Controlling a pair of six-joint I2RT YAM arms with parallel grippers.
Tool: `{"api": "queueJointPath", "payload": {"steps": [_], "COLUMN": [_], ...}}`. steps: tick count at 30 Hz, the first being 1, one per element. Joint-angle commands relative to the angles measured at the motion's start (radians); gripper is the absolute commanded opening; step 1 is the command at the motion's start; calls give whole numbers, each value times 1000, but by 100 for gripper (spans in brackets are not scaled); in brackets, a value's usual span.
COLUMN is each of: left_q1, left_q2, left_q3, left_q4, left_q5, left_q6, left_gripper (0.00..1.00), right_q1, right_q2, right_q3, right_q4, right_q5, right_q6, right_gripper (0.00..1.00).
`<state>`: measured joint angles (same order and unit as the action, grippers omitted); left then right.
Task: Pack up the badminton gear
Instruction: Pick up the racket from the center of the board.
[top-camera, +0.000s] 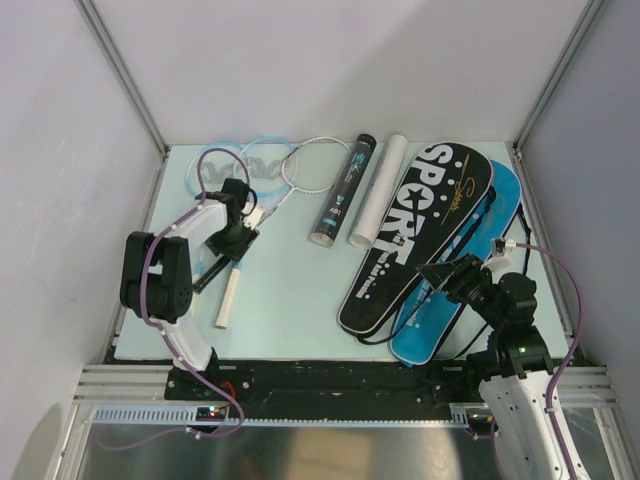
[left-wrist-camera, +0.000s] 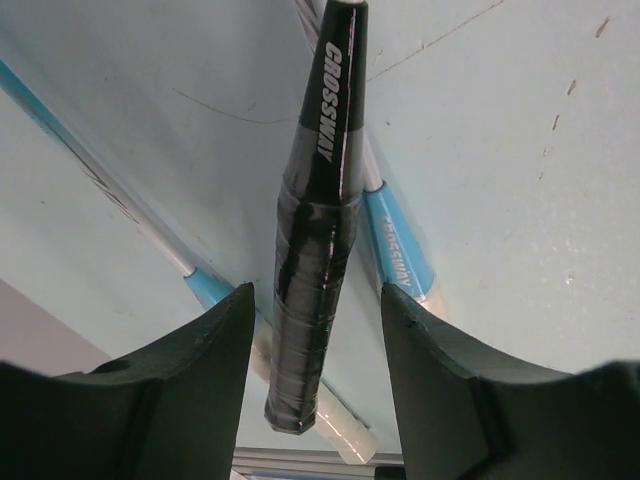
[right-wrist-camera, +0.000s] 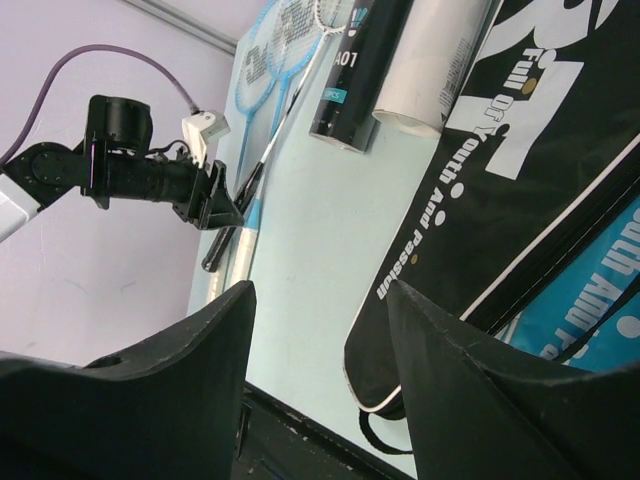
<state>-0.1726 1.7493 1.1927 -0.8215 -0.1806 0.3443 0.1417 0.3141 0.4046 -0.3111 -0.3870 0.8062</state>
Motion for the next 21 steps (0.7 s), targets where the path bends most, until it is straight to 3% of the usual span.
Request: {"api": "queueJointPath", "payload": {"steps": [1, 6, 10, 18, 21], "left_q1": [1, 8, 17, 16, 12], "left_q2": [25, 55, 64, 3, -41], "left_q3": [45, 38, 24, 27, 42], "left_q4": [23, 33, 41, 44, 42], "left_q5": [-6, 5, 57, 87, 91], "left_q6": [36, 46, 49, 11, -20], "left_gripper": [58, 56, 48, 19, 4], "right_q1": [-7, -9, -9, -10, -11], "right_q2": [-12, -10, -8, -4, 2], "right_q3": [50, 50, 50, 50, 50], "right_q4": [12, 18, 17, 14, 15], "right_q5": [-15, -14, -10, -6, -6], "right_q6": [-19, -14, -14, -9, -2], "right_gripper": [60, 60, 60, 60, 60]}}
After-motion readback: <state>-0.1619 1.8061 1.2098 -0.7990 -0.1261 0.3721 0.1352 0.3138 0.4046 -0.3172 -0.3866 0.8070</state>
